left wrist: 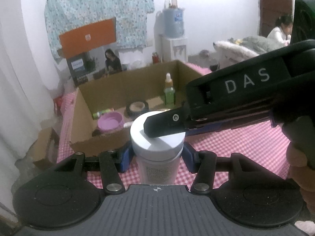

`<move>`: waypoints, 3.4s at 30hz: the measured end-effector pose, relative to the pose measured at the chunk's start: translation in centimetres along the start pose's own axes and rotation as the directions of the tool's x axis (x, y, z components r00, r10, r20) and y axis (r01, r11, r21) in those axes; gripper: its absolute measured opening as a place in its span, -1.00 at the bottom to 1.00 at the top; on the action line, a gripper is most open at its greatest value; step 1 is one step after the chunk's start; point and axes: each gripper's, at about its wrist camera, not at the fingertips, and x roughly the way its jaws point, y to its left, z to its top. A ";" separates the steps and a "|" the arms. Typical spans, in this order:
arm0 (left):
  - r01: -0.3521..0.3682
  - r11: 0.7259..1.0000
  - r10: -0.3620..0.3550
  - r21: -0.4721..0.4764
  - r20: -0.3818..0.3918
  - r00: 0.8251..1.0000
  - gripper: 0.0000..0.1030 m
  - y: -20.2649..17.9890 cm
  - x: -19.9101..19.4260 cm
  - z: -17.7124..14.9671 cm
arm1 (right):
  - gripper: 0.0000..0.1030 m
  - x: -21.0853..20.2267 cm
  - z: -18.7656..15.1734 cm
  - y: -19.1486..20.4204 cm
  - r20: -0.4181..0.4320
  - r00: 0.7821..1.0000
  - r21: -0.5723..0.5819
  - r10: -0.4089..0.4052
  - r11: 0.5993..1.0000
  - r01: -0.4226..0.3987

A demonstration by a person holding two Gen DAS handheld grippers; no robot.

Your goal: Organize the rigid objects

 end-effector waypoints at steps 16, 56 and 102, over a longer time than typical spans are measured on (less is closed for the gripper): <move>0.031 0.999 -0.037 0.040 0.156 0.987 0.02 1.6 -1.4 7.6 | -0.10 -3.7 6.8 4.6 0.123 0.992 -0.154 0.026 0.988 -0.007; 0.248 0.967 -0.255 -0.063 -0.221 0.941 0.03 -1.8 17.3 10.4 | 0.04 3.7 13.7 -11.5 -0.031 0.973 -0.035 -0.228 0.973 0.227; 0.125 0.989 -0.124 -0.080 0.016 0.992 1.00 3.4 3.8 5.8 | 1.00 -5.1 7.8 -1.2 0.269 0.927 -0.147 -0.263 0.939 0.310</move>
